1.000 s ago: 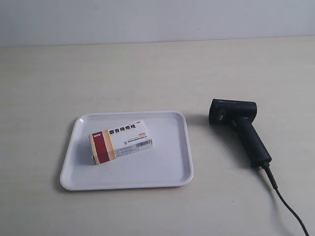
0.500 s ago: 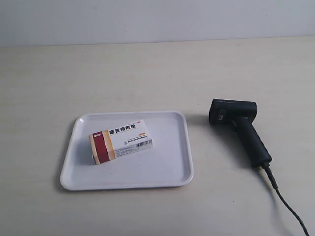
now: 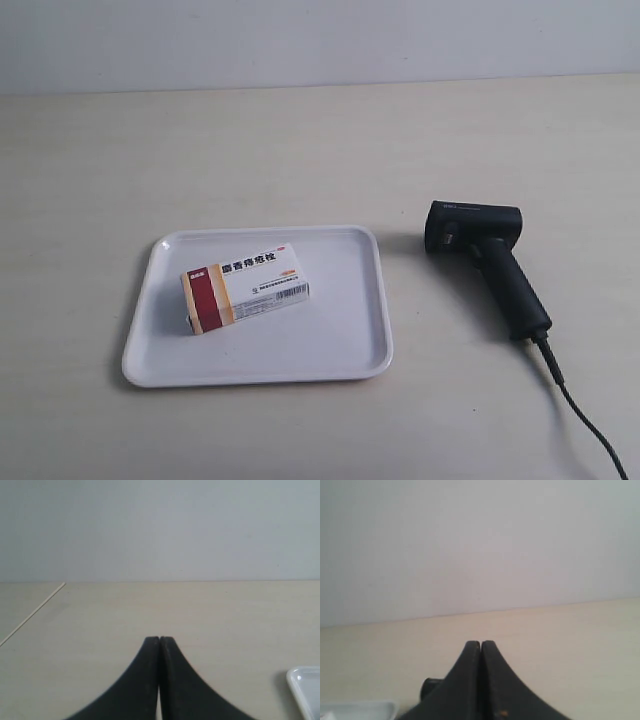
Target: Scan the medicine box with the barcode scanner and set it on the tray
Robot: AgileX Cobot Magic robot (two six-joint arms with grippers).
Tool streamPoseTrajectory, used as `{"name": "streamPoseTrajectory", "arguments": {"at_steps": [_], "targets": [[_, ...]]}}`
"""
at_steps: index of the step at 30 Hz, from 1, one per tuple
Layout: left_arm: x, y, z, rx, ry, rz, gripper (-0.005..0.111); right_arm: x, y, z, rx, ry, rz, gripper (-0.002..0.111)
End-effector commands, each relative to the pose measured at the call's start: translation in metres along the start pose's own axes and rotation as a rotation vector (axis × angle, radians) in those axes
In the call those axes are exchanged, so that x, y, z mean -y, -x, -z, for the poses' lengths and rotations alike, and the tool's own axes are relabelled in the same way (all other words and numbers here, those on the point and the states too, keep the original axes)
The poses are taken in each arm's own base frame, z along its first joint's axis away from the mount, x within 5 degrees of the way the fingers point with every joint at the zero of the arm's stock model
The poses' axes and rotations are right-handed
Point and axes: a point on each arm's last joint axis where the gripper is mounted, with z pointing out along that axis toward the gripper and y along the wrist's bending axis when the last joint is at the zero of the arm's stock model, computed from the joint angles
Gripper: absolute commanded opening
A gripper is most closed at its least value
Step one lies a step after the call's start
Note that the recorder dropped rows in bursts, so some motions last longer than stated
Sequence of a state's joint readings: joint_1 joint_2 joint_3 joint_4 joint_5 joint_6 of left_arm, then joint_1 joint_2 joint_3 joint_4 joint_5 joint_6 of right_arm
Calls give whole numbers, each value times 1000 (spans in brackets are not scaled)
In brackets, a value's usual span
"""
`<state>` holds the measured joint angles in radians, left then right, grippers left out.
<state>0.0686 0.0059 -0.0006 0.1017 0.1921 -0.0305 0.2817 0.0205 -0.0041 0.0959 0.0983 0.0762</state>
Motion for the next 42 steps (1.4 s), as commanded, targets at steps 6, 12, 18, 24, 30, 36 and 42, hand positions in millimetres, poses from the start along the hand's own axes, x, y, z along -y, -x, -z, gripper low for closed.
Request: {"name": "streamPoseTrajectory", "arguments": {"at_steps": [6, 12, 18, 24, 30, 36, 42], "targets": [[0, 0, 0, 6, 0, 5, 2, 9, 0, 2, 35, -161, -2, 0], [0, 0, 0, 6, 0, 5, 2, 9, -1, 2, 16, -162, 1, 0], [0, 0, 0, 6, 0, 5, 2, 9, -1, 2, 10, -163, 57, 0], [0, 0, 0, 6, 0, 5, 2, 10, -1, 2, 9, -165, 70, 0], [0, 0, 0, 6, 0, 5, 2, 10, -1, 2, 8, -166, 79, 0], [0, 0, 0, 6, 0, 5, 2, 10, -1, 2, 9, -166, 69, 0], [0, 0, 0, 6, 0, 5, 2, 10, -1, 2, 9, -166, 69, 0]]}}
